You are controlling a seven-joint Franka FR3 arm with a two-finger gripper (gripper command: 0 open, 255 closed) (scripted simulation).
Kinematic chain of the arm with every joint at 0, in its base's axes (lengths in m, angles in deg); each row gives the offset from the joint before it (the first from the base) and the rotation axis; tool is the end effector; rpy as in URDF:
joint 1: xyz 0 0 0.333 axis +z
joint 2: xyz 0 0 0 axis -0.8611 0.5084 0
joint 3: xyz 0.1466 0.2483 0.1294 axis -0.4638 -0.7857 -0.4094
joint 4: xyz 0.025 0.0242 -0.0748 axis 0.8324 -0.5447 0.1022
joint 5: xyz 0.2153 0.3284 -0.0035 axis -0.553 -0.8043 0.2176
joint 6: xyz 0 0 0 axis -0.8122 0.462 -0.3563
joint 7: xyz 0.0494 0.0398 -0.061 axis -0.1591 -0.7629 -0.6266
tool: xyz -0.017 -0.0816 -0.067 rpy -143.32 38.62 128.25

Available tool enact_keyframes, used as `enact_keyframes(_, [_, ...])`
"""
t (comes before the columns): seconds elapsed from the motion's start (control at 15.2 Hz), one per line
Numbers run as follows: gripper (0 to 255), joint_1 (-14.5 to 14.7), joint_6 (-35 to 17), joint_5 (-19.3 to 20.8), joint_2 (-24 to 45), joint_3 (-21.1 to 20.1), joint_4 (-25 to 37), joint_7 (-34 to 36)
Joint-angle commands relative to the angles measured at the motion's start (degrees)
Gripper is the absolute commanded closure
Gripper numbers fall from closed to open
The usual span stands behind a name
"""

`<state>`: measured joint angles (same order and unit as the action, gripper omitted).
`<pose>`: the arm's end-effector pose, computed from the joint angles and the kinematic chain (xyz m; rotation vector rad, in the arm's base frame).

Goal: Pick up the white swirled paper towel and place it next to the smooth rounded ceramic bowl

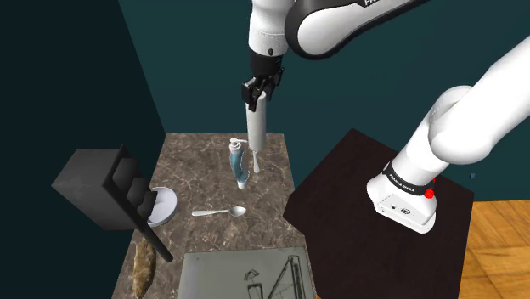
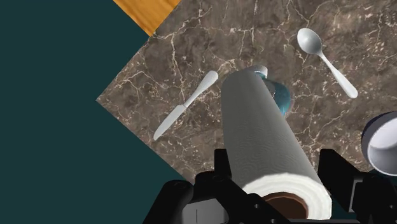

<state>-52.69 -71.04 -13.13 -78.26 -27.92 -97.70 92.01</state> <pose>0.4209 0.2279 0.4175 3.0675 0.0321 0.1634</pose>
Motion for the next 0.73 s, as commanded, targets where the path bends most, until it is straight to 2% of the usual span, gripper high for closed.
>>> enact_keyframes(0.0, [255,0.97,-0.18,0.76,2.24,-2.28,1.7,3.88])
enact_keyframes(0.33, [255,3.28,-0.83,3.9,8.28,-6.96,5.78,12.97])
enact_keyframes(0.66, [255,6.41,-0.45,8.97,15.92,-10.44,11.6,22.58])
